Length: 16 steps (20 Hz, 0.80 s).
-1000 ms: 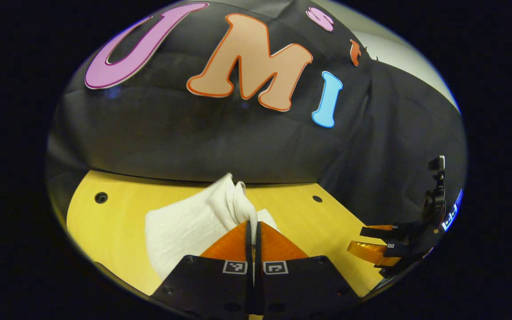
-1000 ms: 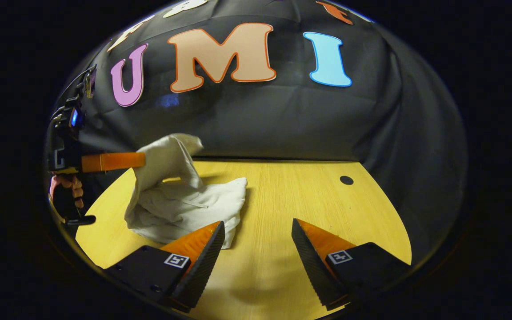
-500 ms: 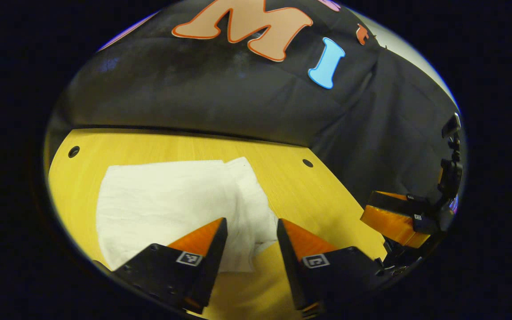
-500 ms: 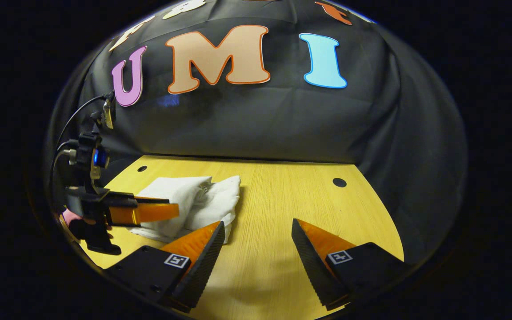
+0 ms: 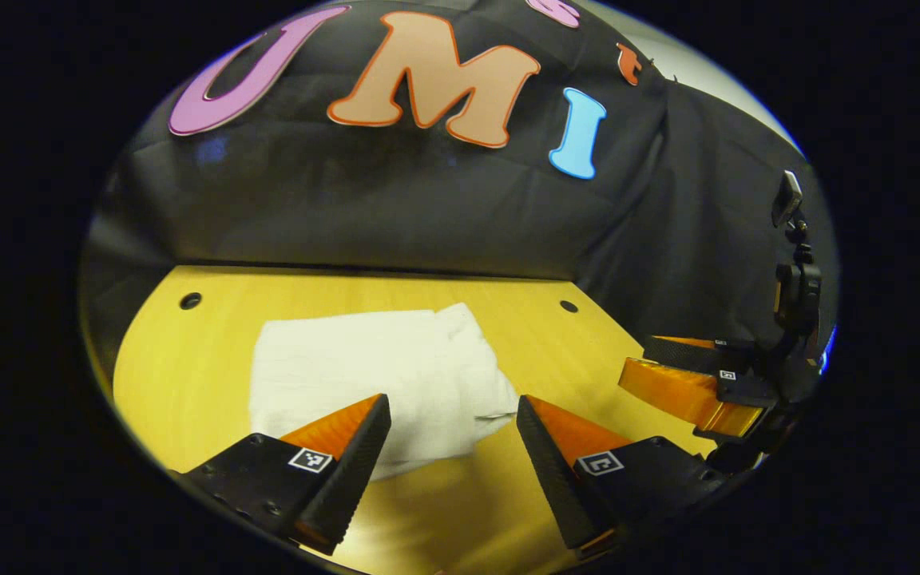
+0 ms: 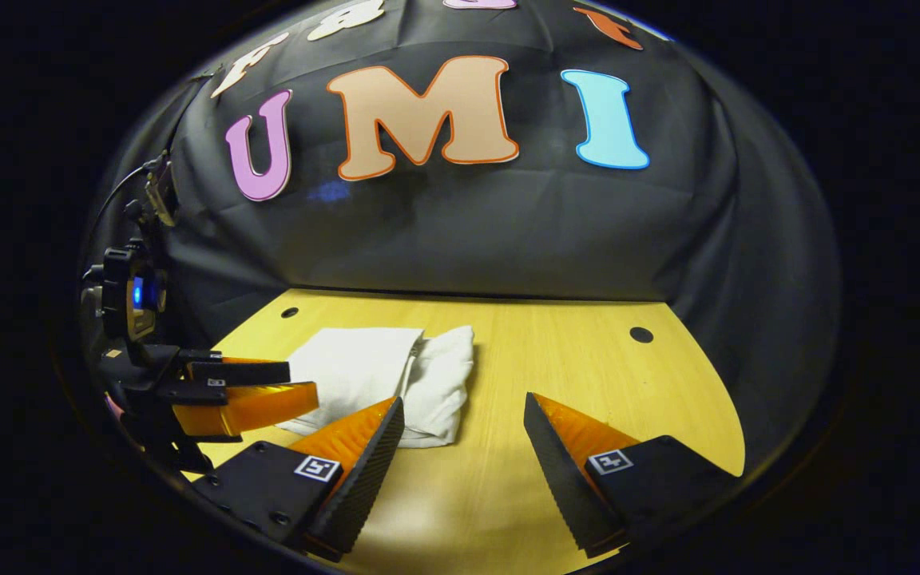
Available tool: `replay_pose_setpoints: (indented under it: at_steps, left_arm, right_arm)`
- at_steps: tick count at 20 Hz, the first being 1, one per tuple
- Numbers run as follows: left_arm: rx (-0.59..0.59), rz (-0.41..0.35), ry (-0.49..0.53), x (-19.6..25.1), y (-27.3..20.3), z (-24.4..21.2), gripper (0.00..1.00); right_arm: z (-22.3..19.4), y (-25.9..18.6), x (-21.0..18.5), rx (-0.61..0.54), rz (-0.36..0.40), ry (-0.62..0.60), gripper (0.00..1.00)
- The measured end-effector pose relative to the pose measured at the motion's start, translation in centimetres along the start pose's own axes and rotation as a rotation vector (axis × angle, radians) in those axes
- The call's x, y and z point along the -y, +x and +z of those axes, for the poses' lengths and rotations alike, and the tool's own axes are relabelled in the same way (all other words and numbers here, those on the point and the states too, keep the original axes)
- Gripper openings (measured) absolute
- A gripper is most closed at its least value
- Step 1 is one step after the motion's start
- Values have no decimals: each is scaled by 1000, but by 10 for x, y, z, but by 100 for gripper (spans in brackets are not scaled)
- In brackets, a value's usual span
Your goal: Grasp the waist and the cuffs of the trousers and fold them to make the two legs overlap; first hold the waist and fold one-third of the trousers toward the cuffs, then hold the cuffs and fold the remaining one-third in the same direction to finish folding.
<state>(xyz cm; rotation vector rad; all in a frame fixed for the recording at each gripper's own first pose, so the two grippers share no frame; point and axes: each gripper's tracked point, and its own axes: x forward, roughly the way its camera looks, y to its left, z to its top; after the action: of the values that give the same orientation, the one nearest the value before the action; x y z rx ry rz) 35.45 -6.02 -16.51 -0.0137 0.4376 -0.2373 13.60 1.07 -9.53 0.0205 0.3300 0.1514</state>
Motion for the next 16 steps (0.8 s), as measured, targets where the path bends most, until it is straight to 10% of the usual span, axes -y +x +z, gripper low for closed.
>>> replay_pose_setpoints:
  at_steps: [8,16]
  left_arm:
    - [57,198,-19,-78,-56,3,95]
    - [34,223,-31,-100,-90,-10,95]
  right_arm:
    - [9,-29,-22,55,2,-6,96]
    - [11,-58,-19,107,-54,43,93]
